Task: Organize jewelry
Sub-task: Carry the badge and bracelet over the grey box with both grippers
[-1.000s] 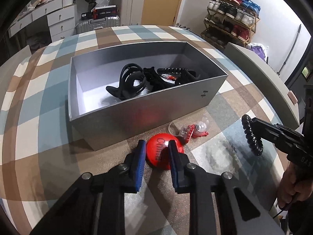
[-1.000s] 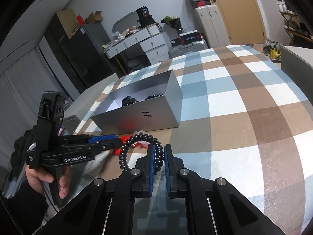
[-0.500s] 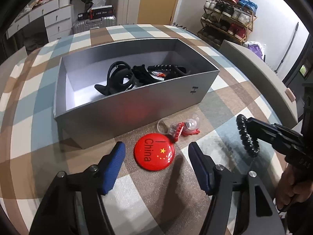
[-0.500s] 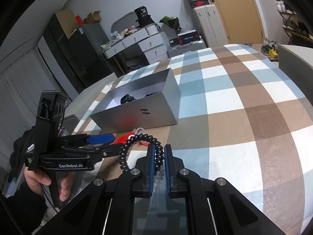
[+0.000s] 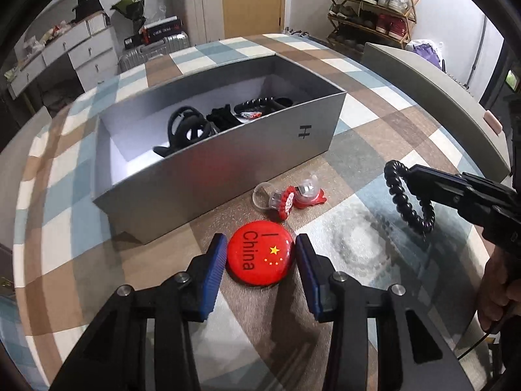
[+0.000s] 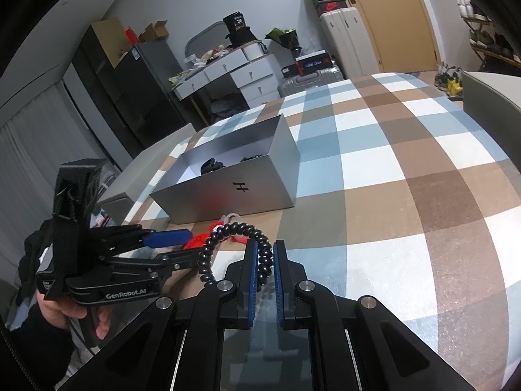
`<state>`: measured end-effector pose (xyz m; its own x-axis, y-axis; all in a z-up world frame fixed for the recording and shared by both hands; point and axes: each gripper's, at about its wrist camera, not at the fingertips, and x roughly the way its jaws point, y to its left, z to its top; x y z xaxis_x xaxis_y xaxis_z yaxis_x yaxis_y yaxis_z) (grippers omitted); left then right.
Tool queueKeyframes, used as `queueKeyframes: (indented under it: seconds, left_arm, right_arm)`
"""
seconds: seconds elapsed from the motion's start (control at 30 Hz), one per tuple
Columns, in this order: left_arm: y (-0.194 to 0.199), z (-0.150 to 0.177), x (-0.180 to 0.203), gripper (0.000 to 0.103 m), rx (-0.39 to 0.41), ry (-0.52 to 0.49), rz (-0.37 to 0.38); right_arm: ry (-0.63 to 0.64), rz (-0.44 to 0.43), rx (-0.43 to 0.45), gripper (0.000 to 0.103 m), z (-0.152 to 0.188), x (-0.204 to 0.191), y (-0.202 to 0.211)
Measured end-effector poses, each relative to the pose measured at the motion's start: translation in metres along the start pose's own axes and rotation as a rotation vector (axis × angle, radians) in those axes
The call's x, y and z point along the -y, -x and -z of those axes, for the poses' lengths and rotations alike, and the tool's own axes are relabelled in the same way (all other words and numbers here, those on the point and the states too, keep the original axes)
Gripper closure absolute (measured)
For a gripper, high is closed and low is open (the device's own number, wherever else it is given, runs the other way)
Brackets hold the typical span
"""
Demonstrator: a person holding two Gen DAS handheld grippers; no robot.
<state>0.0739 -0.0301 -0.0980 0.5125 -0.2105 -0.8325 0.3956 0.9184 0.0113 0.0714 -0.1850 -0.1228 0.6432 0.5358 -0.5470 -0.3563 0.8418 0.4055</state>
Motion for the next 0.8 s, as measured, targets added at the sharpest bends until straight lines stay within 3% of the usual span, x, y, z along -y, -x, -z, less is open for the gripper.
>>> queueKeyframes:
  seconds: [0.3,0.5,0.8]
  left_arm:
    - [0.039,0.002,0.003,0.066,0.104,-0.002,-0.030]
    - [0.077,-0.001,-0.006,0.066,0.259,0.048,-0.002]
    - [0.086,-0.021,-0.040,0.066,0.295,0.146,0.059]
  right_arm:
    - [0.034,-0.011,0.027,0.094,0.000,-0.007,0.002]
    - [0.060,-0.021,0.036,0.094,-0.008,-0.019,0.006]
    - [0.181,-0.058,0.106,0.094,-0.054,-0.062,0.009]
